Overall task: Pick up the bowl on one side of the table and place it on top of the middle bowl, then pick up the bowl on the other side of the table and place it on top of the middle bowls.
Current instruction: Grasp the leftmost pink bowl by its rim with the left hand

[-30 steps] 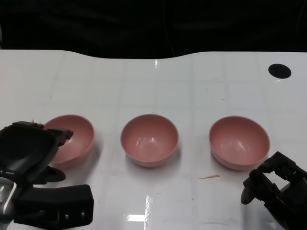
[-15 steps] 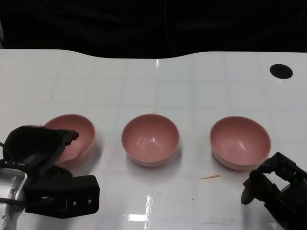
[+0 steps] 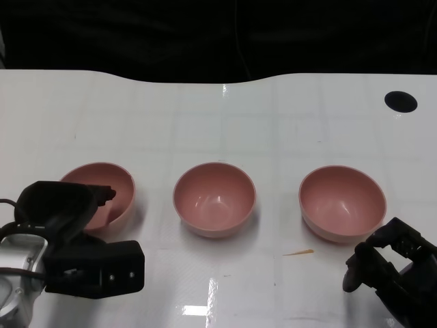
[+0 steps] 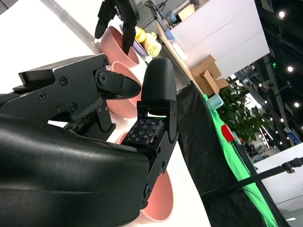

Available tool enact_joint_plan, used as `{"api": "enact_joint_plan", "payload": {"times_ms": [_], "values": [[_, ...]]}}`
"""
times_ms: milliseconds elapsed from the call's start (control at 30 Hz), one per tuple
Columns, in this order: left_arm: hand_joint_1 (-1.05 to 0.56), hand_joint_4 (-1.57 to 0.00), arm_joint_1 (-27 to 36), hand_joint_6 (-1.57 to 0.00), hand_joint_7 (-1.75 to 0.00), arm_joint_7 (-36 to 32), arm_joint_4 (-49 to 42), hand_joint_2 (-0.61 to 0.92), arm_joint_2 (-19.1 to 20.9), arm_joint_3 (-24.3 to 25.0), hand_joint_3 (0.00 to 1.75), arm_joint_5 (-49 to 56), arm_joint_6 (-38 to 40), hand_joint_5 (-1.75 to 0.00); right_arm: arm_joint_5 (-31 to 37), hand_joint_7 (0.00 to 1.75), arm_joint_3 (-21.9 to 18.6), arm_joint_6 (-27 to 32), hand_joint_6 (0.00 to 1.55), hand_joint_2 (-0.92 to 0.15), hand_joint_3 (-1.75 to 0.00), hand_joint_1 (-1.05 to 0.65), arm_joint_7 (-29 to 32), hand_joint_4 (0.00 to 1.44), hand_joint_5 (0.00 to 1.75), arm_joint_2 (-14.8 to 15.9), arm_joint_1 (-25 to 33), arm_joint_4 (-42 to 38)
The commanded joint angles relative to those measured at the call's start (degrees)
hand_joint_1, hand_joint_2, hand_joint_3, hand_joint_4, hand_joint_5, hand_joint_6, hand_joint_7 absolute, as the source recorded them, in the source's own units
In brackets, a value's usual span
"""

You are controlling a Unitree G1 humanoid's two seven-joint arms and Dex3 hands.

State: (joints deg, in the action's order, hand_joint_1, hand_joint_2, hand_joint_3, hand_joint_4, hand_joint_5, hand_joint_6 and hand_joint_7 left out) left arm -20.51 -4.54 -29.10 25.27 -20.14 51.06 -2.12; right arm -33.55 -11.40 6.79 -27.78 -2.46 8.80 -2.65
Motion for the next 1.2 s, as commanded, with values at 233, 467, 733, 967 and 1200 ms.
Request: {"api": "enact_joint_plan", "payload": {"times_ms": [233,467,733,967,1200], "values": [[-0.67,-0.5,-4.46,-0.57,0.0,0.76,-5.93,0.92,-0.97,-1.57,0.12,-3.56,0.33,0.0,-0.29,1.06,-0.52,-0.78,0.91,-0.79,-0.56,-0.1,-0.65,0.93,1.42,0.51,-0.11,-0.26],[-0.62,-0.51,-7.15,-0.58,-0.01,-0.97,-11.3,0.92,-1.79,-3.21,0.13,-4.81,-0.74,-0.01,-0.05,1.06,-0.48,-0.62,0.91,-0.79,-0.55,-0.1,-0.36,0.93,1.41,0.72,0.07,0.08],[-0.3,-0.64,-9.88,-0.72,-0.04,-3.24,-18.03,0.92,-3.54,-4.45,0.25,-5.88,-2.7,-0.04,-0.11,1.08,-0.72,-0.96,0.9,-0.8,-0.55,-0.1,-0.51,0.92,1.42,0.77,-0.19,-0.38],[-0.14,-0.97,-10.97,-1.03,-0.09,-2.99,-22.48,0.92,-5.12,-2.86,0.19,-11.59,-5.36,-0.09,-0.04,1.08,-0.87,-0.85,0.9,-0.8,-0.53,-0.1,-0.48,0.92,1.41,0.95,-0.25,-0.44],[-0.07,-0.65,-10.35,-0.52,-1.63,-5.42,-22.54,0.92,-4.9,-2.34,0.29,-14.04,-8.2,-1.7,0.04,1.07,-0.77,-1.78,0.91,-0.8,-0.53,-0.1,-0.78,0.94,1.41,0.57,-0.25,-0.72]]}}
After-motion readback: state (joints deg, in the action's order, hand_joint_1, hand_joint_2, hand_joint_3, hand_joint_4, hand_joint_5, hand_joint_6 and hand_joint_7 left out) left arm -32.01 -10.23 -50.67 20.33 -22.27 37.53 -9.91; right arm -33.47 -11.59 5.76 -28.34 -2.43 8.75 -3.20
